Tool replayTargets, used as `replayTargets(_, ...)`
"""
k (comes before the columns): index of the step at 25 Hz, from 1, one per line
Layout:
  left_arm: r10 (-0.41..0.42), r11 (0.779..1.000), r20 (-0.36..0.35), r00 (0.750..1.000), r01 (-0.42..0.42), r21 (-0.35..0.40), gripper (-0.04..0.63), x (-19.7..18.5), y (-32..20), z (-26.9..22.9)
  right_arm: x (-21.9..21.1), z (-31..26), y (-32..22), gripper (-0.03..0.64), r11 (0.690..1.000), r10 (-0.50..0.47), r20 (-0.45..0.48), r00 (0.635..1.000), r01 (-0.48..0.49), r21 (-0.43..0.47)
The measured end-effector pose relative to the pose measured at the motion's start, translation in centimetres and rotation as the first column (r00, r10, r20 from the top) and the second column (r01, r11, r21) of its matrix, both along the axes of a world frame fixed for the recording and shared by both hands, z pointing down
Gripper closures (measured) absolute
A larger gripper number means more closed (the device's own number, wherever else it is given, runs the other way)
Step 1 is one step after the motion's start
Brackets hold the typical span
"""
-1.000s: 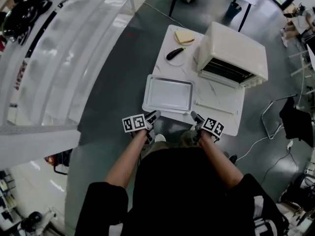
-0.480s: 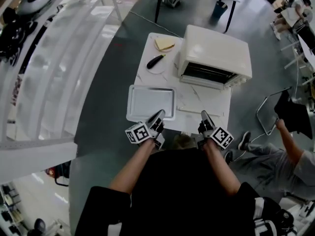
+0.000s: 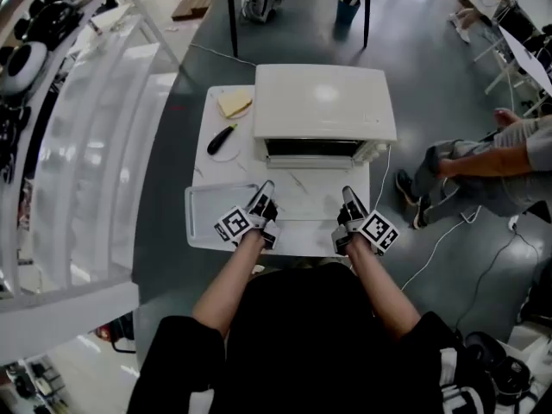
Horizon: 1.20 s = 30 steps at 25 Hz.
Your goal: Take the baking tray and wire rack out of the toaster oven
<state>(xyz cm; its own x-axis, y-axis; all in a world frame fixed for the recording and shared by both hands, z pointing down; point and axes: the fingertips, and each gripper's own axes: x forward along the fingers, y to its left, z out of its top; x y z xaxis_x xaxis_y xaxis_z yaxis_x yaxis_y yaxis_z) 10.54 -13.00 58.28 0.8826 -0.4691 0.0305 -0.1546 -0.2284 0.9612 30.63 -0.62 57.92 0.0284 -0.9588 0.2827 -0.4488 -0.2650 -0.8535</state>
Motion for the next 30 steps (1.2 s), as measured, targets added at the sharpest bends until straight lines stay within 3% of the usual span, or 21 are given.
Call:
replayTargets(3, -0.059, 0.998, -0.027, 0.998, 0.059, -0.013, 0.575, 2.8, -2.1, 1.3, 3.3, 0.8, -2.5, 0.592, 1.000, -0.012, 0.024, 1.000, 0.012, 0.011)
replayTargets(6, -0.126, 0.991, 0.088, 0.988, 0.130, -0.035, 0.574, 4.1, -4.1, 3.7, 5.4, 1.7, -4.6, 0.591, 1.000, 0.004, 0.051, 0.999, -0.005, 0.010)
replayTargets(8, -0.149, 0.985, 0.122, 0.981, 0.158, -0.069, 0.574, 5.2, -5.1, 4.6, 6.0, 2.5, -5.8, 0.591, 1.000, 0.021, 0.076, 0.997, -0.022, 0.008)
replayTargets(10, -0.159, 0.981, 0.115, 0.981, 0.170, -0.095, 0.574, 6.4, -6.0, 5.6, 6.5, 3.6, -6.8, 0.577, 0.999, 0.042, 0.104, 0.994, -0.043, 0.006)
replayTargets(12, -0.160, 0.979, 0.110, 0.981, 0.172, -0.114, 0.572, 7.5, -7.1, 6.6, 7.1, 4.6, -8.0, 0.516, 0.998, 0.068, 0.139, 0.988, -0.069, 0.004)
replayTargets(15, -0.152, 0.979, 0.123, 0.981, 0.166, -0.119, 0.569, 8.6, -8.5, 7.6, 7.9, 6.1, -9.7, 0.511, 0.994, 0.107, 0.178, 0.978, -0.106, -0.015)
replayTargets(20, -0.191, 0.970, 0.085, 0.978, 0.201, -0.135, 0.485, 9.8, -10.2, 8.0, 9.4, 7.2, -12.0, 0.484, 0.990, 0.144, 0.186, 0.972, -0.143, -0.019)
replayTargets(30, -0.248, 0.950, 0.060, 0.967, 0.254, -0.180, 0.462, 10.8, -13.3, 9.0, 10.4, 8.0, -14.7, 0.472, 0.973, 0.227, 0.223, 0.948, -0.230, -0.016)
